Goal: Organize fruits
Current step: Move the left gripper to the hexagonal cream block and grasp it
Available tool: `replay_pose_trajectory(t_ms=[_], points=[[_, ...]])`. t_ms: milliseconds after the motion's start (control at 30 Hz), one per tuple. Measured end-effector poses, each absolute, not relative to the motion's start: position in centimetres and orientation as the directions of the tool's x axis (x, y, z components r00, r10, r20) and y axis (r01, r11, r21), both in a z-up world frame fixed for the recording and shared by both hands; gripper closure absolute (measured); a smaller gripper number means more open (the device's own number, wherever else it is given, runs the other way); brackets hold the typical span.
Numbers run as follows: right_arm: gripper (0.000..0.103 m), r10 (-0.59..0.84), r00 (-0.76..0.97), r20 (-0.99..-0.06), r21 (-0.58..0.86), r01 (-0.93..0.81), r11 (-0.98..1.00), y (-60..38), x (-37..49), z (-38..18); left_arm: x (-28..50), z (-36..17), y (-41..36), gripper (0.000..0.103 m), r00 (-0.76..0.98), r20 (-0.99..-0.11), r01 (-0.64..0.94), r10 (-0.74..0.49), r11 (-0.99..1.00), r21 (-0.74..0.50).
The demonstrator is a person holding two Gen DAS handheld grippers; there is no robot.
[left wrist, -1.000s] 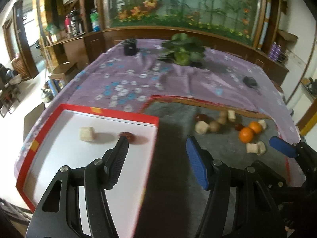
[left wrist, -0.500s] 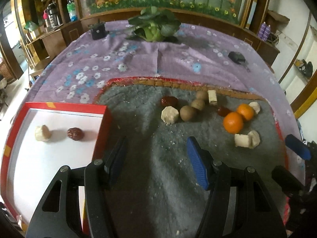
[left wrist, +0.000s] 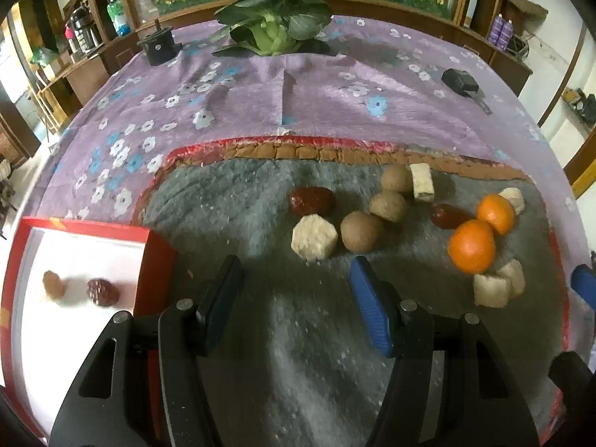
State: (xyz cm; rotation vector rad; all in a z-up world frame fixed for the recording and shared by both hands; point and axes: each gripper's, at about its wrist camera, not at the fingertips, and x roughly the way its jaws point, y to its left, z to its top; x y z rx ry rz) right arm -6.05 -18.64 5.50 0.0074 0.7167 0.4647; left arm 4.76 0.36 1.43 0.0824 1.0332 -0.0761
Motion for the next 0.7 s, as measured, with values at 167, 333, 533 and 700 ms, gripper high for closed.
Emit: replay_pose_trajectory(t_ms=[167,333,533,700], points=[[0.038,0.421,0.663,-0.618,0.183,-0.400,0.898,-19.3,-5.5,5.6,5.9,1.1,0.5,0.042,0.505,-0.863,0.119,-0.023,0.992,0.043],[0.038,0.460,0.651,-0.604,0.240,-0.401,0.884,-20.1,-4.8,5.3,6.1,1.1,0.3,0.044,0.516,-0.856,0.121,-0.015,0.991,0.055],[0.038,0.466,0.645,-0.606,0.255,-0.397,0.882,-20.4,-4.5,4.9,5.2,1.6,0.2,0.074,0.545,-0.838,0.127,-0.005,0.989,0.077],[0.038,0.478,0.644,-0.597,0.261,-0.407,0.875,-20.4,-4.6,4.8,3.6,2.6,0.7,0.077,0.559,-0.828,0.118,-0.036,0.992,0.037]])
